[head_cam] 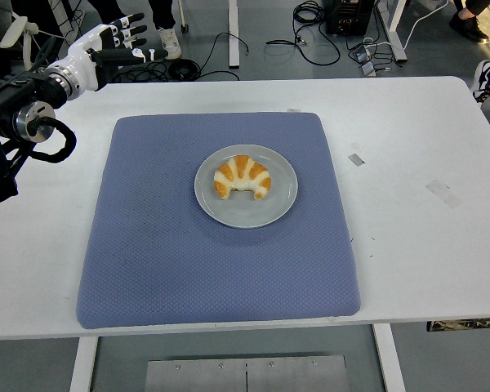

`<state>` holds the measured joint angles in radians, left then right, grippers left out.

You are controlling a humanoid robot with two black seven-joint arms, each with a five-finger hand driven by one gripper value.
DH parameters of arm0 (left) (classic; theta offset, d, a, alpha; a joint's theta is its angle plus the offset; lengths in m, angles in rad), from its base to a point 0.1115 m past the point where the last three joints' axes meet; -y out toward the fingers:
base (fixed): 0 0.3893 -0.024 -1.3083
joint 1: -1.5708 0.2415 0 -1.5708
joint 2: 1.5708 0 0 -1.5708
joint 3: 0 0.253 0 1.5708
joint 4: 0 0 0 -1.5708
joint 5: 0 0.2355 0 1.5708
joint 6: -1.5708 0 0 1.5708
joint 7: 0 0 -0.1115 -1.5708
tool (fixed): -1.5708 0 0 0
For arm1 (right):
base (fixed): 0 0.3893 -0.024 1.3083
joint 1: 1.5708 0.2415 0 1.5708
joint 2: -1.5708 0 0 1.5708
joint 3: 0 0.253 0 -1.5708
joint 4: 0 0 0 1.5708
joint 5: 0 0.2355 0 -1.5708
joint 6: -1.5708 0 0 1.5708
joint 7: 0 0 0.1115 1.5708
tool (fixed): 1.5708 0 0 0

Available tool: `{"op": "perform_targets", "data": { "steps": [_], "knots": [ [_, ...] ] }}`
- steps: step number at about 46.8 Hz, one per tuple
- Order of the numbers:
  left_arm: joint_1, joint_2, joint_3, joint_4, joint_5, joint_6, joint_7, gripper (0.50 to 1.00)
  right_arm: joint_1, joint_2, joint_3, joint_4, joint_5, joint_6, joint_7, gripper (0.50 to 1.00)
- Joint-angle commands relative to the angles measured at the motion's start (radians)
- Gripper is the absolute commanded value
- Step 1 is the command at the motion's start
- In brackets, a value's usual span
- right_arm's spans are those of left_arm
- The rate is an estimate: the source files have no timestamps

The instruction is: Place the bread on the plate

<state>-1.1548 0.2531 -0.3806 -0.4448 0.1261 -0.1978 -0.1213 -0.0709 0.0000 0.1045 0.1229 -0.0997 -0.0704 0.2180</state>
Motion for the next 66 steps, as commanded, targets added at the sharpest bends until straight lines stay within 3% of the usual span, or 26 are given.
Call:
{"op": "perform_targets", "data": {
  "steps": [1, 19, 34, 66],
  "knots": [
    [0.029, 0.000, -0.043, 0.000, 0.000, 0.001, -0.003, 0.983, 0.000, 0.000, -0.002, 0.000, 0.000, 0.000, 0.000, 1.000],
    [0.129, -0.018, -0.279, 0.000, -0.060, -0.034, -0.008, 0.983, -0.006, 0.000, -0.002, -0.002, 0.000, 0.001, 0.000, 1.000],
    [0.184, -0.074, -0.294, -0.002, -0.118, -0.045, -0.080, 0.983, -0.004, 0.000, 0.000, -0.002, 0.000, -0.002, 0.000, 1.000],
    [0.188, -0.078, -0.297, 0.000, -0.138, -0.045, -0.078, 0.983, -0.003, 0.000, -0.003, -0.002, 0.000, -0.006, 0.000, 1.000]
  ]
}}
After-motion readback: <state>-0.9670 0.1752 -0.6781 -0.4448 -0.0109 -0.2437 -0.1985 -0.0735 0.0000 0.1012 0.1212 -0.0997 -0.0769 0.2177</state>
